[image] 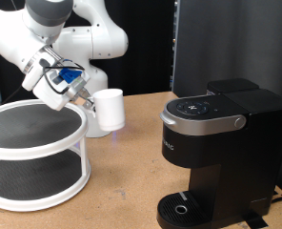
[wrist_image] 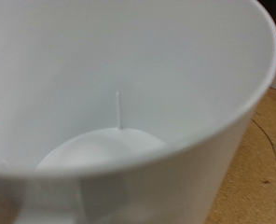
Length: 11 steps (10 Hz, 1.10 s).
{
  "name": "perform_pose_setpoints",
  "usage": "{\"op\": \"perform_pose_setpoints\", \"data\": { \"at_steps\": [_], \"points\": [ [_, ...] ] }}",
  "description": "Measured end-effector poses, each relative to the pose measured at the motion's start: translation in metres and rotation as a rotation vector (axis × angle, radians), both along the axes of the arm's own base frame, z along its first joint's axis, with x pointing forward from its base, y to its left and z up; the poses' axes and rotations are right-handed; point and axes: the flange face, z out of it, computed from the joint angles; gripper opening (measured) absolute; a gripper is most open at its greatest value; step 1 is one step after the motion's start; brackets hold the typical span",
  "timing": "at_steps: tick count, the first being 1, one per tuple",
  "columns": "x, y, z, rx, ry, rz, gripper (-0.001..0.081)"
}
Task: Make a cup of coffee with the keurig machine
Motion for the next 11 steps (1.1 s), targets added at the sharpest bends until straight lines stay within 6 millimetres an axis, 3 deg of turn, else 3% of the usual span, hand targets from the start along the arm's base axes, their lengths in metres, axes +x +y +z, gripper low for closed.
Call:
{"op": "perform_pose_setpoints", "data": {
  "at_steps": [3, 6, 11],
  "points": [
    [0.023, 0.011, -0.006, -0.011, 0.008, -0.14, 0.0074],
    [0.039, 0.024, -0.017, -0.024, 0.043, -0.134, 0.0074],
    [0.042, 0.029, -0.029, -0.035, 0.078, -0.118, 0.0074]
  ]
}}
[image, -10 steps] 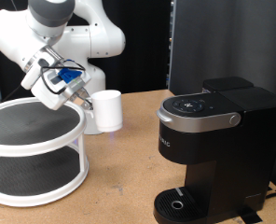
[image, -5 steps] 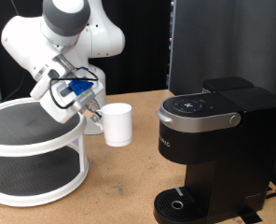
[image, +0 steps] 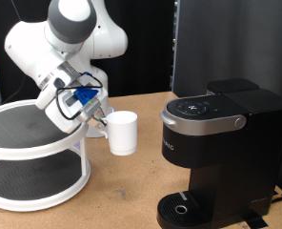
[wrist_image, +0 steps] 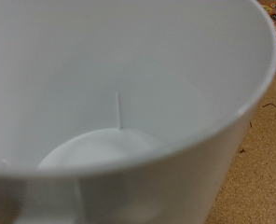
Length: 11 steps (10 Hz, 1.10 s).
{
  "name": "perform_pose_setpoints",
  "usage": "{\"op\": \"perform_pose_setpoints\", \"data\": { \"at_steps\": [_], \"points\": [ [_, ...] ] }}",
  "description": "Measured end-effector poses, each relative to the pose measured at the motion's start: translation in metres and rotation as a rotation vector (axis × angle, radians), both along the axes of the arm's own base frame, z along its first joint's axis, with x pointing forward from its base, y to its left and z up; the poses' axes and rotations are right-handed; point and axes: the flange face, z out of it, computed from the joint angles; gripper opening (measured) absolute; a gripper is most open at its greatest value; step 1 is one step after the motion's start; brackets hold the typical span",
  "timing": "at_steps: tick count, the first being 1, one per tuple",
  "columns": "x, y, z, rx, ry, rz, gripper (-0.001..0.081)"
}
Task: Make a cup of coffee with the keurig machine
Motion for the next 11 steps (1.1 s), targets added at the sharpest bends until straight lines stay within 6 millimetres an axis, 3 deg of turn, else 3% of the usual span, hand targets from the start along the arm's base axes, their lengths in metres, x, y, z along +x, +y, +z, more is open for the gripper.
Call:
{"op": "perform_pose_setpoints", "data": {
  "at_steps": [5, 11],
  "points": [
    [0.003, 0.009, -0.034, -0.044, 0.026, -0.018, 0.0074],
    [0.023, 0.026, -0.069, -0.066, 0.044, -0.029, 0.0074]
  ]
}}
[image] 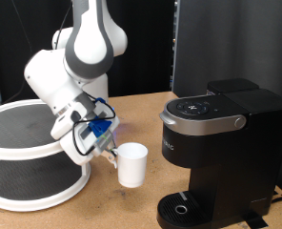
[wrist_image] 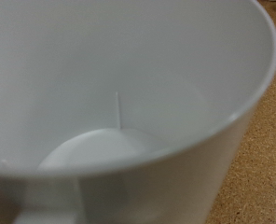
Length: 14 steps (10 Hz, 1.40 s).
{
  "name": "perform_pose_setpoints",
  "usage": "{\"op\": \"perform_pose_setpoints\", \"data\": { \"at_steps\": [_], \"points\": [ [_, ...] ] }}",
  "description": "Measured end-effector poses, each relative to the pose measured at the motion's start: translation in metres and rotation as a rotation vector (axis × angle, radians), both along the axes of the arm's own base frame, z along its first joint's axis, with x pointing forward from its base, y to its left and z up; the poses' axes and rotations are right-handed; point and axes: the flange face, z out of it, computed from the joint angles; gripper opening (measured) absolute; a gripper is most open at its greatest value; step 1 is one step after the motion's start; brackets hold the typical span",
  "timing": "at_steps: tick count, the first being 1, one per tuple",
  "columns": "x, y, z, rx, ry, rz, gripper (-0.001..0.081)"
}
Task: Make a cup of coffee with the keurig machine
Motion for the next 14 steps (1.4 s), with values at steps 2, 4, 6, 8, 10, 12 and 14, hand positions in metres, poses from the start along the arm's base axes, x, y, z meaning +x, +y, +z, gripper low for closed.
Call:
{"op": "perform_pose_setpoints", "data": {
  "at_steps": [2, 4, 6, 8, 10, 12, 14],
  "points": [
    [0.008, 0.005, -0.01, -0.016, 0.004, -0.004, 0.0074],
    [0.014, 0.012, -0.019, -0.014, 0.012, -0.003, 0.0074],
    [0.019, 0.022, -0.024, 0.015, 0.017, 0.015, 0.0074],
    [0.022, 0.032, -0.024, 0.037, 0.006, 0.025, 0.0074],
    [0.024, 0.041, -0.023, 0.049, 0.001, 0.023, 0.0074],
    [0.028, 0.049, -0.022, 0.055, -0.008, 0.01, 0.0074],
    [0.036, 0.056, -0.02, 0.047, -0.016, -0.003, 0.0074]
  ]
}}
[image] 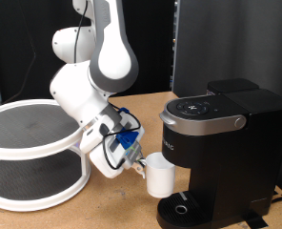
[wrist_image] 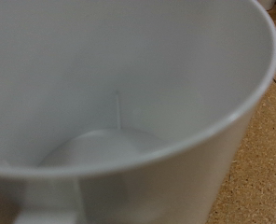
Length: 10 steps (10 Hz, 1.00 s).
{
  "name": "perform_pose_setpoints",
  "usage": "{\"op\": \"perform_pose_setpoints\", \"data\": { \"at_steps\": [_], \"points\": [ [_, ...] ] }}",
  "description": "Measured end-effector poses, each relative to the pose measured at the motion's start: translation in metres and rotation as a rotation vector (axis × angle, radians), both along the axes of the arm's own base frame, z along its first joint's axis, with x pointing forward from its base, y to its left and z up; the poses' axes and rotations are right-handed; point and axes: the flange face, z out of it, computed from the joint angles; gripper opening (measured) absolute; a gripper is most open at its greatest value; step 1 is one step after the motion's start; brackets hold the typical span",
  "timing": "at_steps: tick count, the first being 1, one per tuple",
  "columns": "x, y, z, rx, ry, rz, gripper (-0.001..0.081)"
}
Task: Make a cup of coffee with the keurig machine
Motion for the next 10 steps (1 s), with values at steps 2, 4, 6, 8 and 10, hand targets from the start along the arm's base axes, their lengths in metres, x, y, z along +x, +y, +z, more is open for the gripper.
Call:
{"op": "perform_pose_setpoints", "data": {
  "at_steps": [2, 4, 6, 8, 10],
  "points": [
    [0.008, 0.007, -0.004, -0.007, 0.003, -0.003, 0.0074],
    [0.013, 0.012, -0.01, -0.01, 0.003, -0.002, 0.0074],
    [0.016, 0.018, -0.017, -0.008, -0.003, 0.0, 0.0074],
    [0.017, 0.024, -0.023, -0.005, -0.011, 0.003, 0.0074],
    [0.019, 0.029, -0.029, -0.005, -0.012, 0.005, 0.0074]
  ]
}}
